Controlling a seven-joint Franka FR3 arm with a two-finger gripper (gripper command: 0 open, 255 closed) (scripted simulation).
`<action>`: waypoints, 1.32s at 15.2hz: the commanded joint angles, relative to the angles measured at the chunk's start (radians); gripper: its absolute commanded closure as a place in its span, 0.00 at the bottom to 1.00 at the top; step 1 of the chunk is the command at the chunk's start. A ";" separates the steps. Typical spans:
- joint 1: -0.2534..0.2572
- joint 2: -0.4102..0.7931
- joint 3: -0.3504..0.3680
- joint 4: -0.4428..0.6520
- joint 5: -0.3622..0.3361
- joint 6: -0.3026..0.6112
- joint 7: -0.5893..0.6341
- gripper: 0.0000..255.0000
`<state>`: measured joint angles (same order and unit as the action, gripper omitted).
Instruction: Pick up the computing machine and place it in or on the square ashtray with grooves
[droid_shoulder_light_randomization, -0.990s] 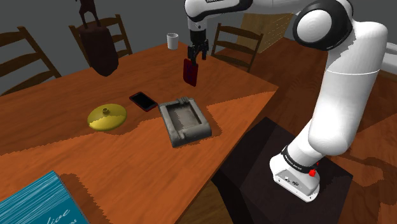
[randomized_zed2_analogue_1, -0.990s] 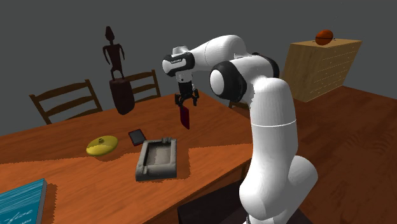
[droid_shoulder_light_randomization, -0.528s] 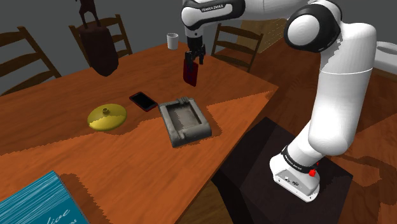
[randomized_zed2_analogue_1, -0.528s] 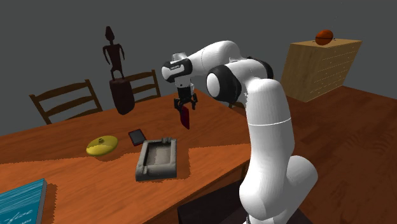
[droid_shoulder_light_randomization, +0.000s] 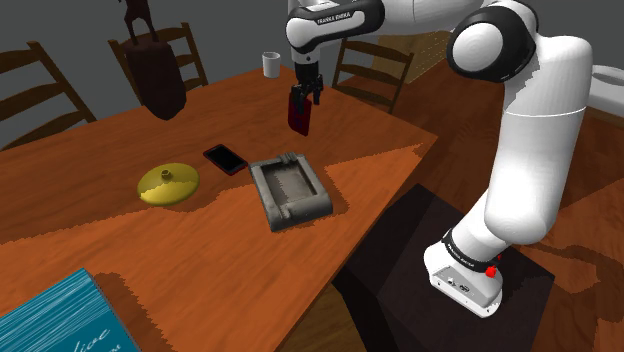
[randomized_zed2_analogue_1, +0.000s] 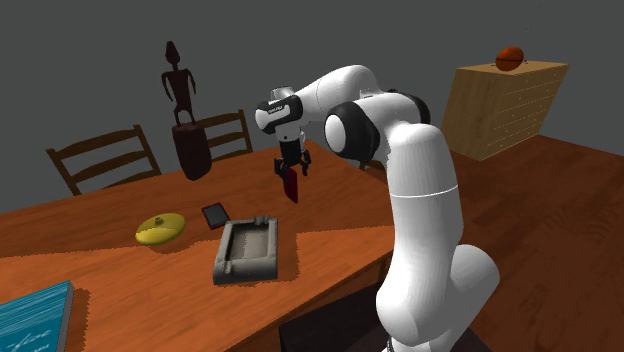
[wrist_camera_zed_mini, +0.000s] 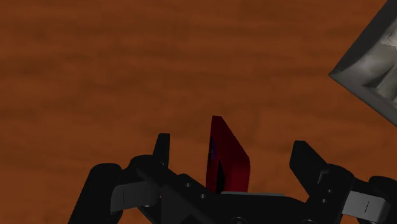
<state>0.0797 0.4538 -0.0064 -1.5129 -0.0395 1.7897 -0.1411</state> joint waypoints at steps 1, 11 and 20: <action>0.000 0.000 0.000 0.000 0.000 0.000 0.000 0.00; 0.000 0.000 0.000 0.000 0.000 0.000 0.000 1.00; 0.000 -0.022 0.000 0.088 0.001 -0.110 -0.004 1.00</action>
<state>0.0802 0.4355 -0.0063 -1.4346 -0.0389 1.6933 -0.1446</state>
